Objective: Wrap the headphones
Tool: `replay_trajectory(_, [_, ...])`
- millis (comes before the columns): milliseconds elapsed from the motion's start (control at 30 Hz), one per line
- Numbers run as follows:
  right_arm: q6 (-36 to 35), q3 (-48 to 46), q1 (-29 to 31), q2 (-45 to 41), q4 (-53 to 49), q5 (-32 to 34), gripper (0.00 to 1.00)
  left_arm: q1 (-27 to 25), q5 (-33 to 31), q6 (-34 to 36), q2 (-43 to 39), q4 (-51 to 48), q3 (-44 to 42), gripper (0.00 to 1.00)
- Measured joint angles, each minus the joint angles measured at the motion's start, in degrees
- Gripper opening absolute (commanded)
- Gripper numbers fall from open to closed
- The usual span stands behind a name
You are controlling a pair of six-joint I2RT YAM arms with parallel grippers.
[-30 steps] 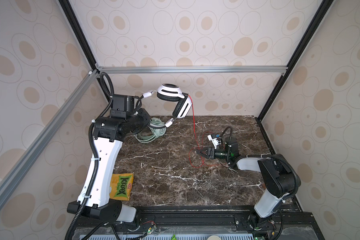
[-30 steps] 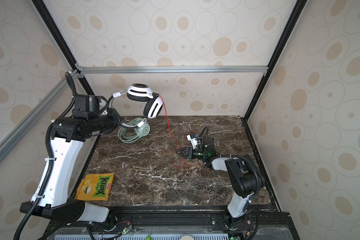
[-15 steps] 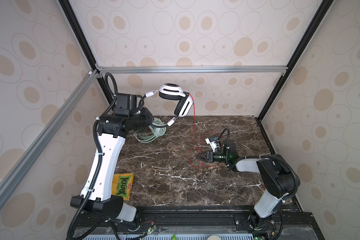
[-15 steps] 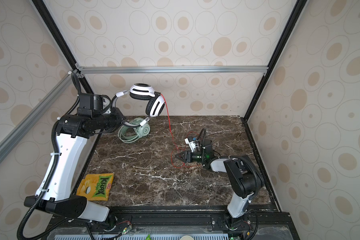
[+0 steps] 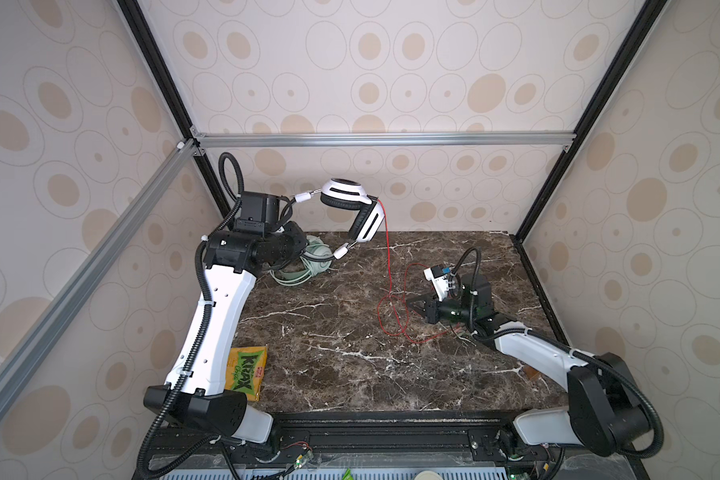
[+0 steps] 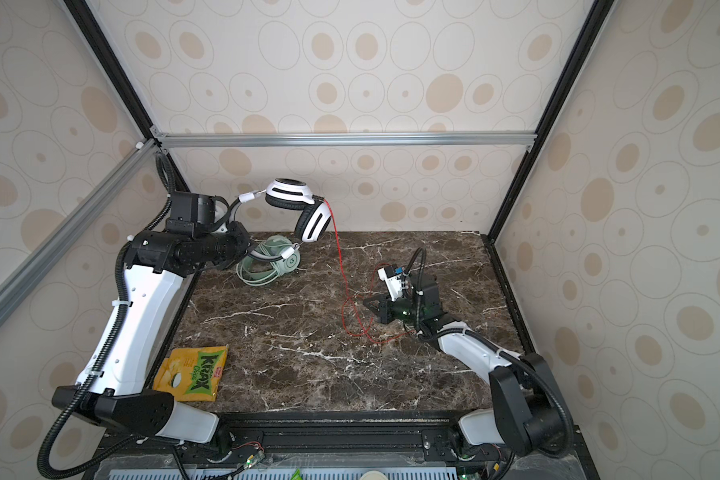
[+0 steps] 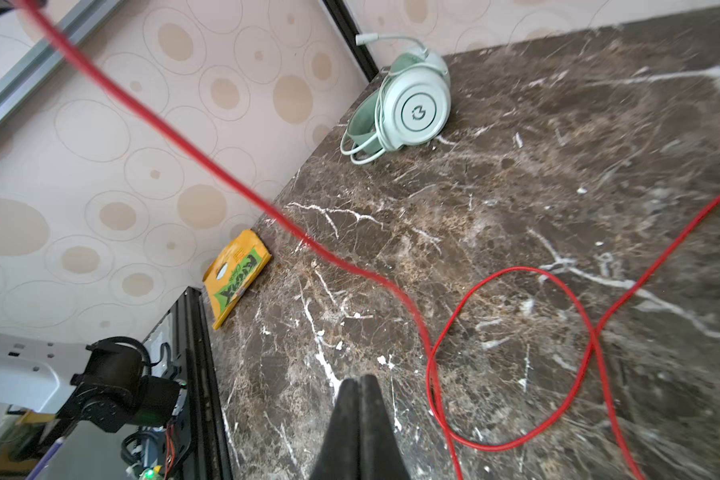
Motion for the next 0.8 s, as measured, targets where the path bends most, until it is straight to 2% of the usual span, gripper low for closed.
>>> replay_trajectory(67, [-2.21,0.00,0.00,-1.46,-2.56,2.25,0.49,0.00,-0.09,0.44,0.00,0.11,-0.61,0.00])
replay_trajectory(167, [-3.98,-0.02,0.02,-1.73,-5.66,5.53,0.54,0.00,-0.02,0.55,0.00,0.50,-1.16,0.00])
replay_trajectory(367, [-5.25,0.44,0.11,1.62,-6.58,7.50,0.73,0.02,0.42,0.57,-0.48,1.75,-1.79,0.00])
replay_trajectory(567, [-7.56,4.09,1.95,8.09,-5.40,7.56,0.75,0.02,0.85,0.70,-1.20,1.79,-1.81,0.00])
replay_trajectory(800, [-9.66,10.86,2.32,17.03,0.00,7.02,0.71,0.02,1.73,0.79,-1.90,2.16,-2.58,0.00])
